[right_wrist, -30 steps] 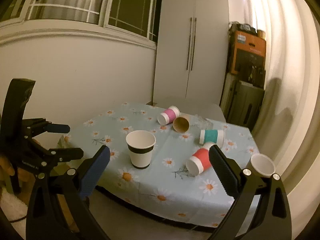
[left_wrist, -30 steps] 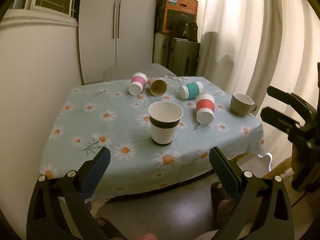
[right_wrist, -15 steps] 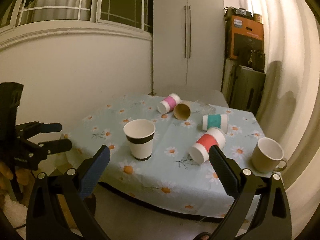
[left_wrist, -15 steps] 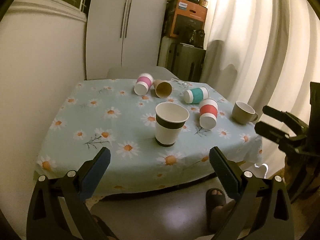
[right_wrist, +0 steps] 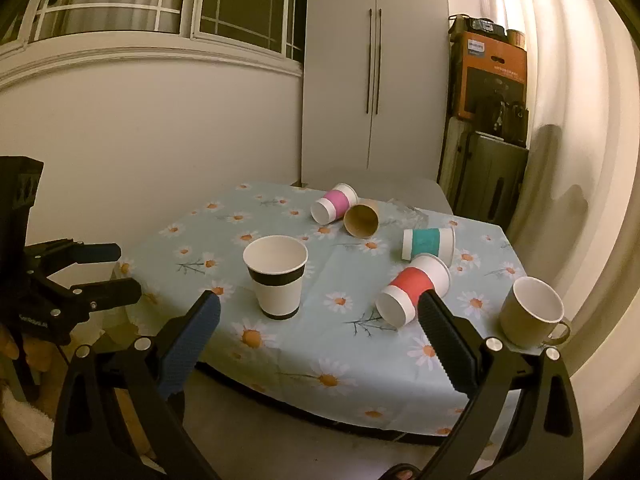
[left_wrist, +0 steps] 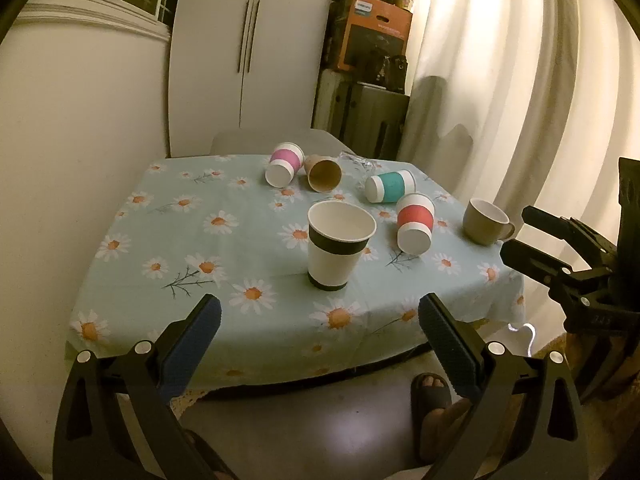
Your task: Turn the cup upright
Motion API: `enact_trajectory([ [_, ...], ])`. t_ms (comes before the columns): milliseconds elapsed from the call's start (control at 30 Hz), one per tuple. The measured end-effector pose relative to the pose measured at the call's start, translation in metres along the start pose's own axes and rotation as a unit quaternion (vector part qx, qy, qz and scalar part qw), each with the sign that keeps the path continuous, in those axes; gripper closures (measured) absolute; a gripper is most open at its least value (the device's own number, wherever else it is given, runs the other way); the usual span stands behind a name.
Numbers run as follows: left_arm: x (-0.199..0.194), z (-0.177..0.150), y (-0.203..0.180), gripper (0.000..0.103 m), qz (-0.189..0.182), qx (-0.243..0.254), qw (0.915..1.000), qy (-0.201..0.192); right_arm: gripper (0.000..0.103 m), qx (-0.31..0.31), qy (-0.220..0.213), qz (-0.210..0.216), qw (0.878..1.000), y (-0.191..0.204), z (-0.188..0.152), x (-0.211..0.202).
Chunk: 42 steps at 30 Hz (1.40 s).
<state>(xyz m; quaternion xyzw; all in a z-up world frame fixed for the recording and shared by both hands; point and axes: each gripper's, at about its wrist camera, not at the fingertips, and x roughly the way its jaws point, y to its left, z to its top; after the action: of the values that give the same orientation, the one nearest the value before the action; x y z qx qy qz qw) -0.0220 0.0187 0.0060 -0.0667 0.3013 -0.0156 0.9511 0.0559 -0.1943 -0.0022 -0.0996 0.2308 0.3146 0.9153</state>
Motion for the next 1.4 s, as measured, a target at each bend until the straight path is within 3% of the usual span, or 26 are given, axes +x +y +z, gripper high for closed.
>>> enact_trajectory([
  [1400, 0.0016, -0.0032, 0.0033, 0.007, 0.000, 0.005, 1.0000, 0.006, 0.005, -0.004, 0.021, 0.009, 1.000, 0.0061, -0.0032, 0.0071],
])
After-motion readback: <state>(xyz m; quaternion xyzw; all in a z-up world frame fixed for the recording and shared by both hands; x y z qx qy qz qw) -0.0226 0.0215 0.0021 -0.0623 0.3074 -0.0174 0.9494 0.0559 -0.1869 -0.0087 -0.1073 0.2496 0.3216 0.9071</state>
